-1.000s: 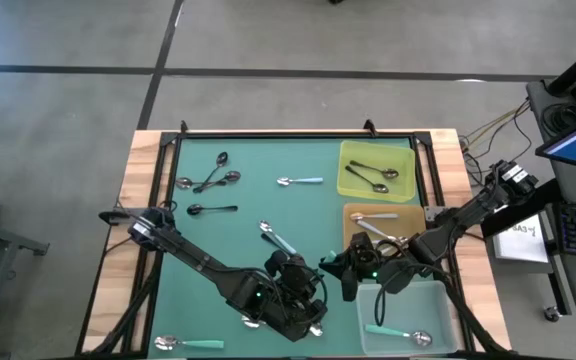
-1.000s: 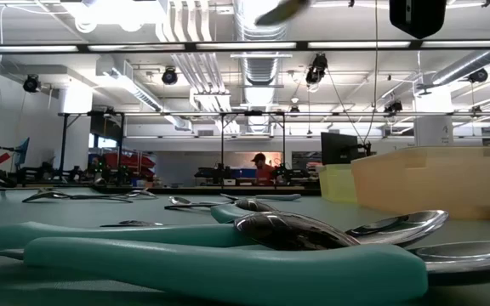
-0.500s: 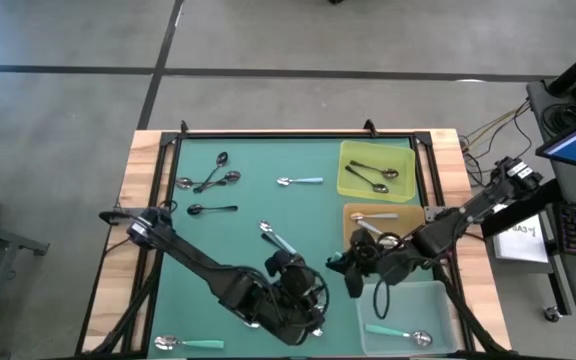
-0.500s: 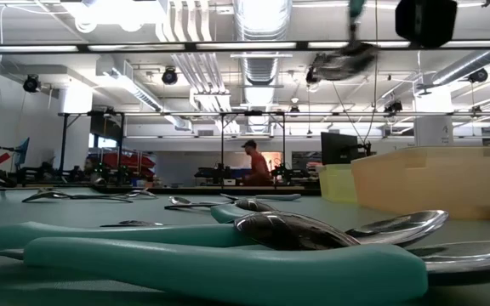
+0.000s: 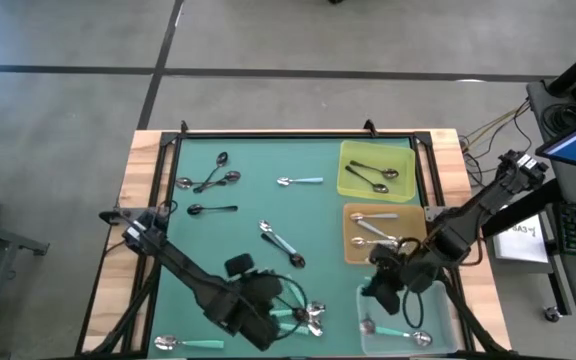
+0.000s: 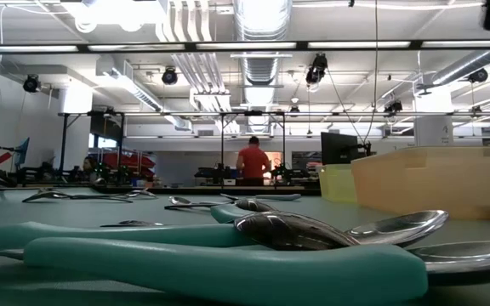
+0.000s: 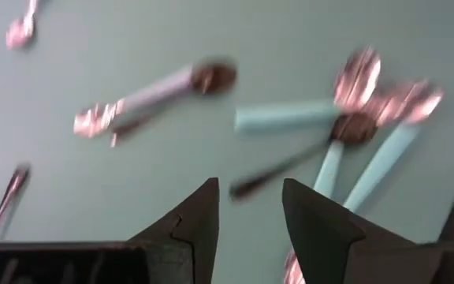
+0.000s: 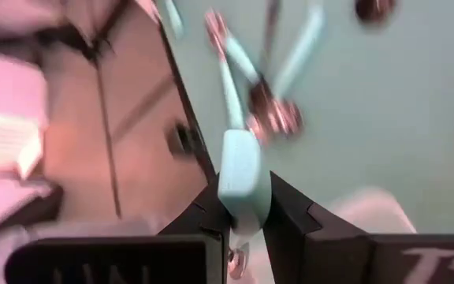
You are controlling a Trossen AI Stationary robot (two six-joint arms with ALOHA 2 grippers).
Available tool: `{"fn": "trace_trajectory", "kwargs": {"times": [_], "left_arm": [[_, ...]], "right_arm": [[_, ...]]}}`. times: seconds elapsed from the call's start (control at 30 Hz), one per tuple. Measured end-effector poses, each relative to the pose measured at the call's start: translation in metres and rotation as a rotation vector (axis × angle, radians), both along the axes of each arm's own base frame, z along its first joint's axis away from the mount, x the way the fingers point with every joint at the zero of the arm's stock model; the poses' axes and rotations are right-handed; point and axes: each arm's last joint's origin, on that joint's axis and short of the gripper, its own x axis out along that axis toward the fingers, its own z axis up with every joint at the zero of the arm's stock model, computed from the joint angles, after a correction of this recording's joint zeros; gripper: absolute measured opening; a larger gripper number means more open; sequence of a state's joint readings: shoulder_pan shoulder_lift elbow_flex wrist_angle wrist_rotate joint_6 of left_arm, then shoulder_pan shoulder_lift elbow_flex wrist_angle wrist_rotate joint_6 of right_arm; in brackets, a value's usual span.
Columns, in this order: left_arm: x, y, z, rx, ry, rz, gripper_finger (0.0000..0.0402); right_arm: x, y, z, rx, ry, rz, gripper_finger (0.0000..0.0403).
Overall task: Sort silverware by color (type)
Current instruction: Put the green spoon into the transparent bin
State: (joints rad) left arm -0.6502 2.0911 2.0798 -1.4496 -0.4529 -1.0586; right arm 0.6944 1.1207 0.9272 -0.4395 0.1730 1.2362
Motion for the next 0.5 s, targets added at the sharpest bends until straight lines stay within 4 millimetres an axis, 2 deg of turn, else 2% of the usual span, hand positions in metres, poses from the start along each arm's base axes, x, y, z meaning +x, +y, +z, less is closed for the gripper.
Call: {"fn": "trace_trajectory", "kwargs": {"times": [0.27, 0.5], "left_arm": [[-0.033, -0.037, -0.027, -0.132, 0.146, 0.001, 0.0122], [-0.065, -0.069, -0.057, -0.247, 0.254, 0.023, 0.0122]], "right_arm": [[-0.022, 0.004, -0.013, -0.009, 0.251, 0.083, 0.0040], [-0.034, -0.004, -0.022, -0.068, 0.427, 0.142, 0.0039]]}}
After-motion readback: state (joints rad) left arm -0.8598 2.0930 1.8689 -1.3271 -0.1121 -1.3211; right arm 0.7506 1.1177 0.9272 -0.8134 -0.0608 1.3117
